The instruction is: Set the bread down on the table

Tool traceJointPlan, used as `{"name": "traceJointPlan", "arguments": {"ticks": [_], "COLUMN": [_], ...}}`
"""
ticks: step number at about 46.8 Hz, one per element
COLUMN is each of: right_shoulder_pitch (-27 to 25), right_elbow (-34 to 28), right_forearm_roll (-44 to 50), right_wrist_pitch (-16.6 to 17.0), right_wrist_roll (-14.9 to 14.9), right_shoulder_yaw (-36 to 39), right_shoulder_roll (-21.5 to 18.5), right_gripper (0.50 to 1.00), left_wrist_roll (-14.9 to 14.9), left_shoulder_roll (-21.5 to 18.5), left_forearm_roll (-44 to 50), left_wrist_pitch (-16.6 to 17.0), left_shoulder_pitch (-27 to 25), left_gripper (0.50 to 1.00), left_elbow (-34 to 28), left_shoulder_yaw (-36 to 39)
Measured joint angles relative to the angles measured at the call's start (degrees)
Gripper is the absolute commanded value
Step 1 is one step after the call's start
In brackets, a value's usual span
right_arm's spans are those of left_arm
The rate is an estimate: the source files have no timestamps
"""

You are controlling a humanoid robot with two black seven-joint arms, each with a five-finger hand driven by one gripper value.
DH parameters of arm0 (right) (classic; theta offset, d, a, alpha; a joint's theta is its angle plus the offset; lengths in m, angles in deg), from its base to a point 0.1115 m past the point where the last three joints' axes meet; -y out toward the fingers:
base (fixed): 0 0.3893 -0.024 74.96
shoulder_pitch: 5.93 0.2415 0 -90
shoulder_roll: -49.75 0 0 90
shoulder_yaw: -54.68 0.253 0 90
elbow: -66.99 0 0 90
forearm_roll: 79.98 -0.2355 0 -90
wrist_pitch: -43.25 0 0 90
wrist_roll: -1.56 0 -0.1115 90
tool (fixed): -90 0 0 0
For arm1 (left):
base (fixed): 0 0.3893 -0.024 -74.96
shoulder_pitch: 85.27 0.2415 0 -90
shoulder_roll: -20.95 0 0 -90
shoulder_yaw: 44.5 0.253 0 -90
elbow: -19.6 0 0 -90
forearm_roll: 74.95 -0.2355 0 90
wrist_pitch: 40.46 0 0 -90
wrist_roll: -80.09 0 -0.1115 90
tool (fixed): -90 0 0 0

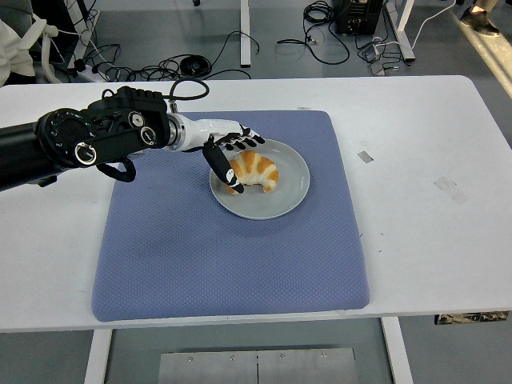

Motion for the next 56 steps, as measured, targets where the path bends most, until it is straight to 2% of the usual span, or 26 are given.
{"name": "traceJointPlan", "arguments": {"ticks": [11, 18, 45, 49, 53, 56], "right_shoulder_pitch": [0.00, 0.00, 0.00, -0.01, -0.01, 0.00], "right_elbow": [0.00, 0.00, 0.00, 0.00, 0.00, 0.00], "right_forearm_roll": [0.00, 0.00, 0.00, 0.00, 0.00, 0.00], "right_wrist_pitch": [0.00, -0.02, 0.01, 0.02, 0.02, 0.01], "right_wrist_roll": [0.00, 0.00, 0.00, 0.01, 0.00, 0.00], "right_shoulder_yaw": [0.00, 0.00, 0.00, 0.00, 0.00, 0.00], "right_shoulder_roll": [0.00, 0.00, 0.00, 0.00, 0.00, 0.00], "right_gripper": [1.000, 1.000, 1.000, 1.000, 1.000, 1.000], "left_wrist_roll": [0.00, 0.02, 0.10, 0.10, 0.09, 0.05], "left_shoulder_roll": [0.27, 0.31, 0.95, 1.28, 1.29, 1.29], "left_forearm_roll": [-0.49, -0.96, -1.06, -1.39, -2.39, -2.76], "left_wrist_pitch": [0.93, 1.02, 2.14, 2.18, 2.16, 2.13], "left_shoulder_pitch": [0.00, 0.02, -0.08, -0.34, -0.51, -0.60], "left_gripper": [0.821, 0.771, 0.736, 0.678, 0.571, 0.546], "left_elbow": [-0.09, -0.10, -0.14, -0.19, -0.29, -0.50], "left_shoulder_yaw": [0.44, 0.39, 1.72, 1.91, 2.16, 2.20]}}
